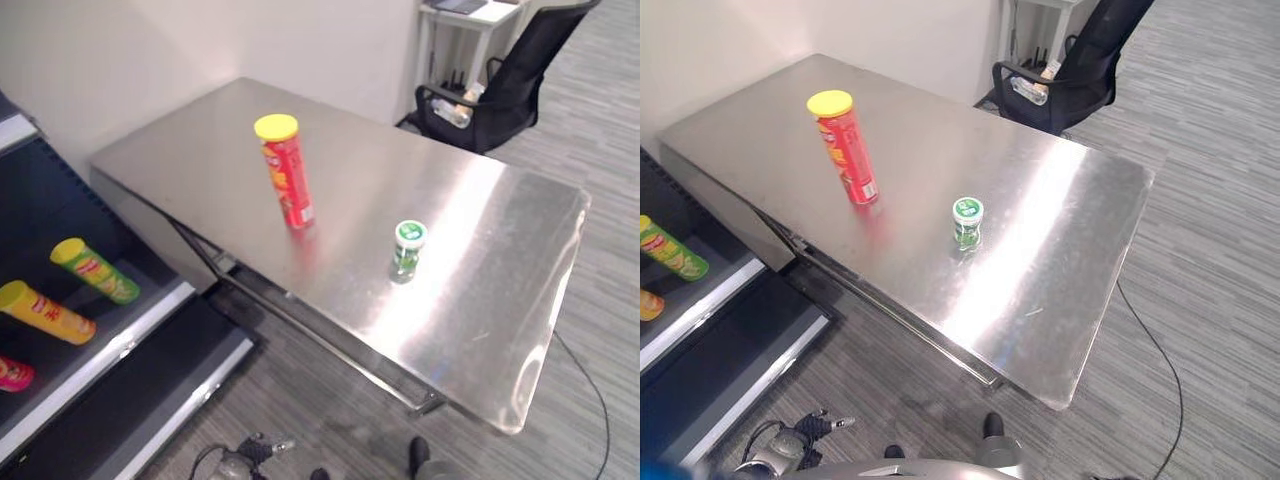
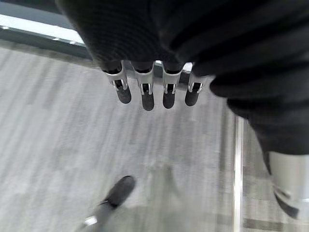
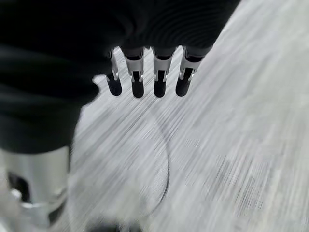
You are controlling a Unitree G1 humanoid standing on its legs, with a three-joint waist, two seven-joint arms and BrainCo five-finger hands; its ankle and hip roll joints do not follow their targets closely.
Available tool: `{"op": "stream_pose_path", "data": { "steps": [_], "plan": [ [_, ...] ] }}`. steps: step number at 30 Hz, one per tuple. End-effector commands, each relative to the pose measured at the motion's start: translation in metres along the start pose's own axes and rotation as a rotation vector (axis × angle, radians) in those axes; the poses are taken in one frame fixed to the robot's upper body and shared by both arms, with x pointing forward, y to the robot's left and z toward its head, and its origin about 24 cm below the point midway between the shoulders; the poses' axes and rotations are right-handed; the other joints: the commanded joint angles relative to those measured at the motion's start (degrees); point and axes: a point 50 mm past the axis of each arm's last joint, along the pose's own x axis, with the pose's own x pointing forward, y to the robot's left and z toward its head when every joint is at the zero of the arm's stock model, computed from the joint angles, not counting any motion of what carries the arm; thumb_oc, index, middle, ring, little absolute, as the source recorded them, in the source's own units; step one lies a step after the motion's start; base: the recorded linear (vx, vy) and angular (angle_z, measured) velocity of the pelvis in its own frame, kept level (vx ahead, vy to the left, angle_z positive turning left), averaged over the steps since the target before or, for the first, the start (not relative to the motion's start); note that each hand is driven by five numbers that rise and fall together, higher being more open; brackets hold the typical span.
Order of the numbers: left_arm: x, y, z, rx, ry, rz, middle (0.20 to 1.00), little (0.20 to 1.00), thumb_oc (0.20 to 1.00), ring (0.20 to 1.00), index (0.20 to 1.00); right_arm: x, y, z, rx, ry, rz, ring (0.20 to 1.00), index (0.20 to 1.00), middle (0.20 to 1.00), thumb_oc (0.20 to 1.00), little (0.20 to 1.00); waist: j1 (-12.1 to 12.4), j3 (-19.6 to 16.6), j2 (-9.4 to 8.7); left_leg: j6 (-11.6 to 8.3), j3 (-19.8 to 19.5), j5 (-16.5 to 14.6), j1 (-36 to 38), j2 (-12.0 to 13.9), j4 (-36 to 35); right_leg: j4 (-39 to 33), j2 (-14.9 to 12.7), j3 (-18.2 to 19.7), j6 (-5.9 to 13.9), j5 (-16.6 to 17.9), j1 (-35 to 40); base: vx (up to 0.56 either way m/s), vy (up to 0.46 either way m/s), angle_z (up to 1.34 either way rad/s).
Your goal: Put the goods on the table back onto the shelves and tidy them up.
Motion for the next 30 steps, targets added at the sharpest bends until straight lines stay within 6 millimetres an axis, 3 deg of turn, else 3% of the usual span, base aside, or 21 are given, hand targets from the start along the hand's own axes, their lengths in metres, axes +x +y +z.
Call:
{"op": "stream_pose_path", "data": {
  "steps": [1,3,6,7,8,9,10,11,13,14,15,16,20,22,24,30],
  "plan": [
    [0.003,0.018,0.015,-0.002,-0.024,0.054,1.000,1.000,1.000,1.000,1.000,0.001,-0.039,-0.011,0.134,0.088,-0.139,1.000,1.000,1.000,1.000,1.000,-0.83,0.97,-1.85,-2.08,0.29,-1.72,-0.59,-0.54,0.61,2.53,-3.28,3.33,5.09,-2.37,-0.83,0.09,-0.006,0.02],
    [0.003,0.016,0.013,-0.003,-0.014,0.046,1.000,1.000,1.000,1.000,1.000,-0.002,-0.085,-0.023,0.295,0.122,-0.267,1.000,1.000,1.000,1.000,1.000,-1.41,0.36,-2.06,-2.29,0.14,-1.77,-0.75,-0.38,0.61,2.19,-3.39,2.72,5.40,-2.32,-0.52,0.09,-0.003,0.01],
    [0.003,0.012,0.008,-0.008,0.010,0.041,1.000,1.000,1.000,1.000,1.000,-0.013,-0.150,-0.010,0.464,0.026,-0.447,1.000,1.000,1.000,1.000,1.000,-2.46,0.15,-2.51,-2.56,0.01,-2.22,-0.38,-0.16,0.61,2.26,-3.46,2.47,5.78,-2.68,0.01,0.07,0.004,0.07],
    [0.002,0.009,0.002,-0.021,0.027,0.043,1.000,1.000,1.000,1.000,1.000,-0.032,-0.196,0.032,0.441,-0.206,-0.591,1.000,1.000,1.000,1.000,1.000,-2.96,-0.01,-2.70,-2.78,0.22,-2.39,-0.24,0.01,0.61,2.26,-3.51,2.58,5.93,-2.83,0.02,0.02,0.000,0.09],
    [0.002,0.009,0.002,-0.019,0.027,0.042,1.000,1.000,1.000,1.000,1.000,-0.032,-0.196,0.030,0.442,-0.203,-0.592,1.000,1.000,1.000,1.000,1.000,-2.84,-0.14,-2.67,-2.76,0.21,-2.19,-0.48,-0.01,0.61,2.23,-3.53,2.58,5.88,-2.66,-0.20,0.02,-0.002,0.04],
    [0.001,0.007,-0.006,-0.039,0.045,0.046,1.000,1.000,1.000,1.000,1.000,-0.074,-0.235,0.089,0.343,-0.521,-0.750,1.000,1.000,1.000,1.000,1.000,-3.03,-0.29,-2.74,-2.88,0.36,-2.37,-0.30,0.16,0.61,2.47,-3.52,2.77,5.87,-2.82,-0.35,0.00,0.000,0.00],
    [0.001,0.007,-0.006,-0.038,0.045,0.046,1.000,1.000,1.000,1.000,1.000,-0.074,-0.235,0.089,0.343,-0.520,-0.750,1.000,1.000,1.000,1.000,1.000,-2.97,-0.36,-2.72,-2.88,0.37,-2.35,-0.38,0.16,0.61,2.47,-3.52,2.78,5.87,-2.80,-0.43,0.02,0.002,-0.06],
    [0.000,0.006,-0.010,-0.039,0.054,0.045,1.000,1.000,1.000,1.000,1.000,-0.101,-0.246,0.122,0.291,-0.685,-0.812,1.000,1.000,1.000,1.000,1.000,-2.90,-0.23,-2.70,-2.91,0.57,-2.73,0.12,0.29,0.61,2.78,-3.49,2.87,5.88,-3.11,-0.29,0.00,-0.008,-0.08],
    [-0.001,0.004,-0.013,-0.032,0.060,0.032,1.000,1.000,1.000,1.000,1.000,-0.145,-0.255,0.169,0.231,-0.934,-0.847,1.000,1.000,1.000,1.000,1.000,-2.45,-0.17,-2.70,-3.02,0.80,-2.85,0.57,0.56,0.61,2.93,-3.40,2.95,5.75,-3.31,-0.24,0.00,-0.019,-0.14],
    [-0.001,0.004,-0.013,-0.031,0.056,0.026,1.000,1.000,1.000,1.000,1.000,-0.166,-0.251,0.193,0.186,-1.055,-0.838,1.000,1.000,1.000,1.000,1.000,-2.19,-0.20,-2.79,-3.05,0.93,-2.64,0.64,0.67,0.61,3.01,-3.35,2.99,5.60,-3.19,-0.37,0.02,-0.035,-0.06],
    [-0.001,0.004,-0.013,-0.025,0.041,0.012,1.000,1.000,1.000,1.000,1.000,-0.206,-0.234,0.228,0.042,-1.274,-0.797,1.000,1.000,1.000,1.000,1.000,-1.28,-0.26,-2.81,-3.22,0.97,-2.80,1.19,0.93,0.61,2.96,-3.17,2.72,5.46,-3.74,0.27,-0.01,-0.033,-0.05],
    [-0.001,0.004,-0.013,-0.027,0.041,0.013,1.000,1.000,1.000,1.000,1.000,-0.206,-0.234,0.228,0.042,-1.275,-0.795,1.000,1.000,1.000,1.000,1.000,-1.37,-0.31,-2.87,-3.21,0.98,-2.59,1.01,0.90,0.61,2.92,-3.19,2.74,5.41,-3.56,0.11,0.02,-0.029,-0.05],
    [-0.002,0.004,-0.011,-0.015,0.013,-0.006,1.000,1.000,1.000,1.000,1.000,-0.262,-0.187,0.277,-0.351,-1.529,-0.716,1.000,1.000,1.000,1.000,1.000,1.01,-0.46,-2.90,-3.62,0.91,-2.41,1.96,1.26,0.61,2.99,-3.08,1.82,5.09,-4.39,1.66,0.00,-0.033,0.02],
    [-0.003,0.003,-0.013,-0.021,0.015,-0.011,1.000,1.000,1.000,1.000,1.000,-0.274,-0.164,0.291,-0.508,-1.581,-0.670,1.000,1.000,1.000,1.000,1.000,1.57,-0.65,-2.97,-3.81,0.64,-2.00,1.84,1.42,0.61,3.13,-3.11,1.20,4.90,-4.73,1.99,0.00,-0.043,0.28],
    [-0.003,0.002,-0.016,-0.017,0.018,-0.017,1.000,1.000,1.000,1.000,1.000,-0.278,-0.145,0.299,-0.555,-1.628,-0.587,1.000,1.000,1.000,1.000,1.000,2.47,-0.65,-2.86,-3.99,0.27,-1.82,2.02,1.52,0.61,3.34,-3.19,0.59,4.70,-5.17,2.63,0.00,-0.041,0.30],
    [-0.005,-0.005,-0.026,-0.032,0.052,-0.026,1.000,1.000,1.000,1.000,1.000,-0.262,-0.092,0.330,-0.637,-1.585,-0.378,1.000,1.000,1.000,1.000,1.000,5.54,-0.76,-2.34,-4.55,-1.03,-1.27,2.77,1.59,0.69,3.63,-3.58,-1.56,4.11,-6.44,5.27,0.02,-0.049,0.18]
  ]
}}
